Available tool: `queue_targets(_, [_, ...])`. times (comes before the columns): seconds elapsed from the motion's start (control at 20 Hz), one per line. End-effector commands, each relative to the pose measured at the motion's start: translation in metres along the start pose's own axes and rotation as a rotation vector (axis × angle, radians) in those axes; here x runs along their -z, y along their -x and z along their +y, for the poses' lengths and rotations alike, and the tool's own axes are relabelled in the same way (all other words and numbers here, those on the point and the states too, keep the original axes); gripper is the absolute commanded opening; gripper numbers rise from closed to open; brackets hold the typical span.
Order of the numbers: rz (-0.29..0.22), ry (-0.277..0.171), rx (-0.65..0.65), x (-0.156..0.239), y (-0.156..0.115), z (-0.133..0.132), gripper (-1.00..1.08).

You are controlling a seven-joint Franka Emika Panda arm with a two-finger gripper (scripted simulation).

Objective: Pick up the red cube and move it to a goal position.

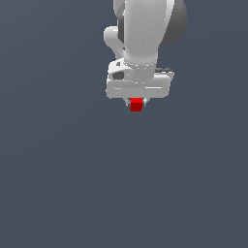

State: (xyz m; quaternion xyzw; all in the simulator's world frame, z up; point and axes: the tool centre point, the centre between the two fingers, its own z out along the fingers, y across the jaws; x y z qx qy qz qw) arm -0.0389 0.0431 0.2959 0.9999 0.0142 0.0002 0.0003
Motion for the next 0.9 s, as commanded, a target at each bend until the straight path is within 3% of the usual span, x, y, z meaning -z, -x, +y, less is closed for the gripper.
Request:
queue_targets(0.0, [-0.001,0.000,0.000,0.024,0.007,-0.002,-1.00])
queue_targets(0.4, [-0.001,0.000,0.000,0.077,0.021,-0.008,-1.00])
queue_targets(0.85, [0.000,-0.001,0.000,0.094,0.023,-0.009,-1.00])
